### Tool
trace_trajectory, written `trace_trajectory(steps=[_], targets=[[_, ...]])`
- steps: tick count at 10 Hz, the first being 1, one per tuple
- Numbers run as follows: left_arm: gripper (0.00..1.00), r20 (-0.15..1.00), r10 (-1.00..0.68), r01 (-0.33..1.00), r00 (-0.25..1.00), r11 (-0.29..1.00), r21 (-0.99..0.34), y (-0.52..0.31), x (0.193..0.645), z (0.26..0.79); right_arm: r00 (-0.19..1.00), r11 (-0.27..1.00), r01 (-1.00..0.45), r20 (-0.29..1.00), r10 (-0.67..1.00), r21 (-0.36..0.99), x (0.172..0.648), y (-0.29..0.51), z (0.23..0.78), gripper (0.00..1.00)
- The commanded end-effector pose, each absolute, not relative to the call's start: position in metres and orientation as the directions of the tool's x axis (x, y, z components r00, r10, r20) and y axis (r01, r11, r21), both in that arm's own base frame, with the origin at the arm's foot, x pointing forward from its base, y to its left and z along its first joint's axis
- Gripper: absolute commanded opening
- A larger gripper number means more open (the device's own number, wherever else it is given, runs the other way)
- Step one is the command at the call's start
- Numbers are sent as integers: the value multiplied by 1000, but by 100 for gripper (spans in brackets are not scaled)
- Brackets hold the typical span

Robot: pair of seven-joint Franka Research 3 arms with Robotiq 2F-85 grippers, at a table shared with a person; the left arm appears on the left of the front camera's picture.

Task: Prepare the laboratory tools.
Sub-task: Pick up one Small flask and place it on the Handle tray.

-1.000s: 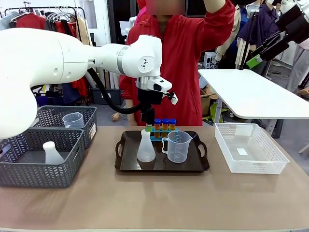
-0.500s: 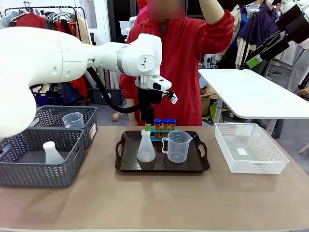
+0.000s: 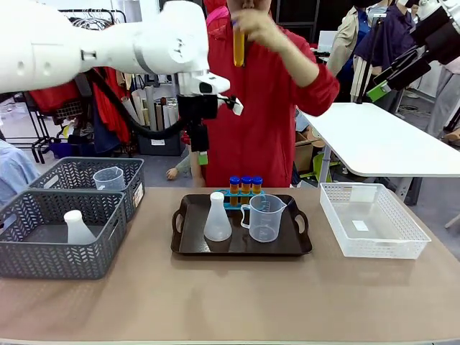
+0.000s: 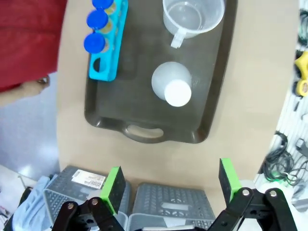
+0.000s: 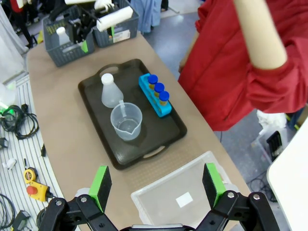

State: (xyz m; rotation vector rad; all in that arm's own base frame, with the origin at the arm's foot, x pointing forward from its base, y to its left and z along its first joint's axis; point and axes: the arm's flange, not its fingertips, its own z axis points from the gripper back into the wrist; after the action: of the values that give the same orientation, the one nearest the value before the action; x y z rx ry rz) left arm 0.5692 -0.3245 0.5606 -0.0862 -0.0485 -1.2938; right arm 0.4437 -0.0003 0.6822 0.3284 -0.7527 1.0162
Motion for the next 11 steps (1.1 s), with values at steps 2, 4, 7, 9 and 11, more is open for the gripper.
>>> trace_trajectory(steps=[2,4,7,9,11], targets=[[100,252,-949,981,190,176,-75,-283,552,568,302,500,-862,707,640,-85,444,-1,684,100],[100,317,-934,986,166,162,-40,-262,546,582,302,500,-862,707,640,-85,444,-1,684,100],[100,383,-917,993,110,121,4,-238,538,597,302,500,-862,707,640,-85,444,-1,684,100],[100,395,-916,994,68,94,46,-239,539,599,302,500,-862,707,640,-85,444,-1,684,100],[100,359,-925,991,123,134,6,-246,550,609,302,500,-862,707,640,-85,444,-1,684,100]])
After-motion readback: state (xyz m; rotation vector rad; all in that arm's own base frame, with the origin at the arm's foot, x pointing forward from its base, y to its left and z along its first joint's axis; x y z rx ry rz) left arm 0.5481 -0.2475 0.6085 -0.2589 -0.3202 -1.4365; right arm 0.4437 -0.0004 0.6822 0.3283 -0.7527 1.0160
